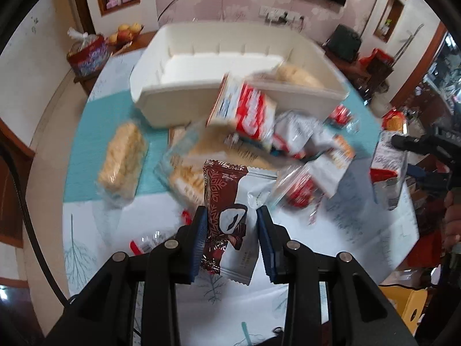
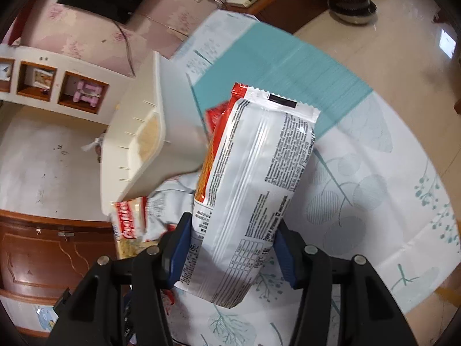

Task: Organize snacks
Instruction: 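Carry both packets into the white basket and open both tools, then move both tools back over the remaining snacks on the table, then grasp the clear puffed rice bar bag with the left tool while the right grasps the dark red-edged packet, then carry both packets into the white basket and open both tools, then move both tools back to the pile, rolling the right tool toward the orange OATS bar, then grasp the white-red Lipo Cookies packet with the left tool while the right grasps the orange OATS bar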

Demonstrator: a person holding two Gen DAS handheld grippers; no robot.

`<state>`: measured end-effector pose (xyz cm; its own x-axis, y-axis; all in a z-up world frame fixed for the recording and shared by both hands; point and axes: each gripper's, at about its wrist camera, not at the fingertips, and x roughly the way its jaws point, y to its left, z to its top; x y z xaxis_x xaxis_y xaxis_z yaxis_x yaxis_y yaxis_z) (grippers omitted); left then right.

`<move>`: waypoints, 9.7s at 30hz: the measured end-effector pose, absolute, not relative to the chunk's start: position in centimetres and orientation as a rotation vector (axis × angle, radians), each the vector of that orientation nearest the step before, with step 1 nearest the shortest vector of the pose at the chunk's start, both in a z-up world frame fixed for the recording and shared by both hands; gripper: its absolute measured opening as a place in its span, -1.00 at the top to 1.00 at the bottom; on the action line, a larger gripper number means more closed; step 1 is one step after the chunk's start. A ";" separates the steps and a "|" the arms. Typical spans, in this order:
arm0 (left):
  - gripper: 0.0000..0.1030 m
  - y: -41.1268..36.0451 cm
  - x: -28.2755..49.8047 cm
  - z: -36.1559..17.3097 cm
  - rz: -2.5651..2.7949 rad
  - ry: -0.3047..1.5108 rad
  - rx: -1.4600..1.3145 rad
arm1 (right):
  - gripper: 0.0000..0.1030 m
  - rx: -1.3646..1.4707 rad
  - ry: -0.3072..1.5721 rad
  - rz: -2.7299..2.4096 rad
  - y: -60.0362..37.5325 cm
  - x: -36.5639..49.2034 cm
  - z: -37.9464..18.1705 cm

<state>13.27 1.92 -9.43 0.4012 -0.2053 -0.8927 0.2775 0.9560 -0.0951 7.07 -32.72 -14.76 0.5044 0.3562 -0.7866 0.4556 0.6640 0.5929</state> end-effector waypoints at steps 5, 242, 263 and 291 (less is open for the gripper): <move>0.37 1.2 14.3 -5.9 -0.331 1.031 0.084 | -0.04 0.810 1.031 -0.047 -32.6 8.2 -11.8; -0.51 4.3 21.8 -2.5 -0.199 0.979 -0.132 | -0.56 0.296 0.603 0.026 -23.0 13.2 -4.1; -0.58 3.5 16.3 -4.1 -0.218 0.972 -0.062 | -0.56 0.760 0.997 -0.106 -28.9 8.9 -12.6; -0.59 -1.8 22.8 -14.0 -0.271 1.061 0.068 | -0.24 0.751 1.232 -0.284 -28.7 13.2 -20.1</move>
<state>22.77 -1.78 -14.04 0.4585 -0.1874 -0.8687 0.2526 0.9647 -0.0748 13.24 -28.69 -20.10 0.3346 0.1927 -0.9224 0.5772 0.7318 0.3623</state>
